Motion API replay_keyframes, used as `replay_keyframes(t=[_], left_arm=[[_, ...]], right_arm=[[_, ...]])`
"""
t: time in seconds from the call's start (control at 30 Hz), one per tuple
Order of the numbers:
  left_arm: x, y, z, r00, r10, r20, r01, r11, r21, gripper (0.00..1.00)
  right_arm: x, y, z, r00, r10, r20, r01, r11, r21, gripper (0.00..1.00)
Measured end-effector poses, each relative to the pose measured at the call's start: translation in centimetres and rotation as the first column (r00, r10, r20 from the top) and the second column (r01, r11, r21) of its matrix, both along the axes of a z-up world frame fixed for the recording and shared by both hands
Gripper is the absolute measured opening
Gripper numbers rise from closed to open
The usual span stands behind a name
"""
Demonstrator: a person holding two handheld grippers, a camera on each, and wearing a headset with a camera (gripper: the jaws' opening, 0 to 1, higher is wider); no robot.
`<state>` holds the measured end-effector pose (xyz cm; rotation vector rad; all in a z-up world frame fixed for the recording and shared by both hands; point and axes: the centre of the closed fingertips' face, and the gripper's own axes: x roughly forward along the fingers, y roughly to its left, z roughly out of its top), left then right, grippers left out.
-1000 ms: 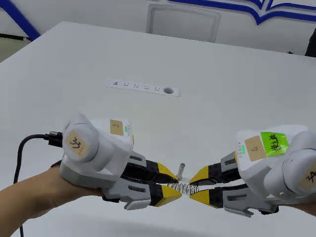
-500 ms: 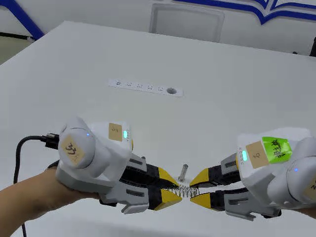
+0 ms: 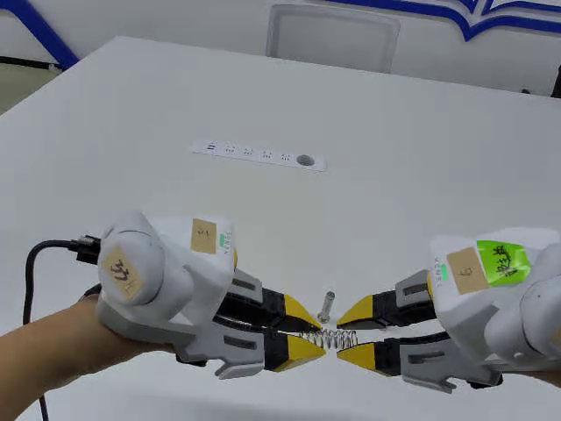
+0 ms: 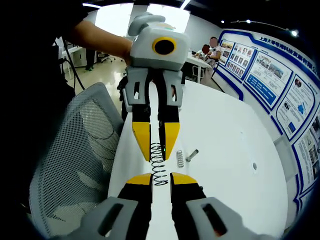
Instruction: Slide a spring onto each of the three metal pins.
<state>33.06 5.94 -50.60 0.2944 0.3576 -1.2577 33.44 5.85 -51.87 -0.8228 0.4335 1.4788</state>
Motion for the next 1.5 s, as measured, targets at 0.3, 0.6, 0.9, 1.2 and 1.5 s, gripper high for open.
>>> replay_keyframes(t=[0.3, 0.6, 0.9, 1.2, 1.5], left_arm=[[0.1, 0.0, 0.1, 0.999, -0.025, 0.023, 0.024, 1.0, 0.016, 0.09], [0.5, 0.2, -0.1, 0.998, -0.034, 0.05, 0.032, 0.998, 0.054, 0.09], [1.0, 0.5, 0.4, 0.998, -0.018, 0.062, 0.015, 0.999, 0.051, 0.09], [1.4, 0.4, 1.0, 0.998, 0.002, 0.068, -0.004, 1.0, 0.023, 0.09], [1.5, -0.3, 1.2, 0.997, -0.004, 0.072, 0.002, 1.0, 0.019, 0.09]], right_arm=[[0.0, -0.3, -0.2, 0.999, -0.011, -0.051, 0.011, 1.0, 0.002, 0.12], [-0.3, 0.7, 2.7, 0.991, 0.001, -0.135, 0.018, 0.99, 0.139, 0.11], [-0.1, 1.3, 3.6, 0.989, -0.004, -0.147, 0.032, 0.982, 0.185, 0.11], [0.2, 2.4, 5.2, 0.982, -0.023, -0.186, 0.073, 0.961, 0.268, 0.11], [0.2, 3.2, 5.8, 0.978, -0.029, -0.205, 0.091, 0.949, 0.302, 0.11]])
